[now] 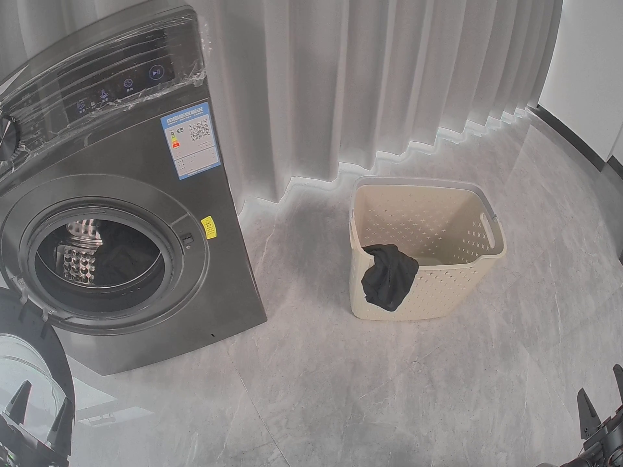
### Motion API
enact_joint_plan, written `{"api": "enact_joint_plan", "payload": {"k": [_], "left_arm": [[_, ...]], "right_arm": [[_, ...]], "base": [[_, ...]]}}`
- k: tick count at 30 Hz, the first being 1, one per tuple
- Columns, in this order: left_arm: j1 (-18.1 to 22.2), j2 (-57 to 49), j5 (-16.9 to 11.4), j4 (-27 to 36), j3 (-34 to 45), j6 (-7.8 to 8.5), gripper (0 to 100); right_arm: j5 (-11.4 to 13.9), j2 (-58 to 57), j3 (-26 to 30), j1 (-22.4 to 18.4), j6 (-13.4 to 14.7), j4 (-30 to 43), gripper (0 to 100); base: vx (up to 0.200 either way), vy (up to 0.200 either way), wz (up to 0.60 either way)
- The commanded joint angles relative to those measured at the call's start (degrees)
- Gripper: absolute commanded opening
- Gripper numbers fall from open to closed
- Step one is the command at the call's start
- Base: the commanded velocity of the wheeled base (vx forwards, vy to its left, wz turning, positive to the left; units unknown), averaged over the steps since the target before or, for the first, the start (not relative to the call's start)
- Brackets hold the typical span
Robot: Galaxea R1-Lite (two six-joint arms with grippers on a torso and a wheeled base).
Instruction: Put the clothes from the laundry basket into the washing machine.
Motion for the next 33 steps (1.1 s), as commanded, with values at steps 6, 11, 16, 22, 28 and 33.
{"api": "enact_joint_plan", "payload": {"k": [6, 11, 16, 22, 28, 33], "left_arm": [[-0.09, 0.11, 0.10, -0.03, 1.01, 0.71, 100], [0.00, 0.11, 0.02, -0.03, 1.01, 0.71, 100], [0.00, 0.11, -0.07, -0.03, 1.01, 0.71, 100], [0.00, 0.11, -0.16, -0.03, 1.01, 0.62, 100], [0.00, 0.11, -0.16, -0.03, 1.01, 0.53, 100], [-0.09, 0.11, -0.16, -0.03, 1.01, 0.71, 100]], "right_arm": [[0.02, 0.12, 1.01, 0.01, -0.13, -0.02, 100], [0.02, 0.12, 1.01, 0.01, -0.13, -0.02, 100], [0.02, 0.12, 1.01, 0.01, -0.13, -0.02, 100], [0.02, 0.12, 1.01, 0.01, -0.13, -0.02, 100], [0.02, 0.12, 1.01, -0.07, -0.13, -0.02, 100], [0.02, 0.12, 1.01, 0.01, -0.13, -0.02, 100]], "base": [[0.000, -0.067, 0.00], [0.000, -0.200, 0.00], [0.000, -0.080, 0.00], [0.000, 0.000, 0.00], [0.000, 0.000, 0.00], [0.000, -0.080, 0.00]]}}
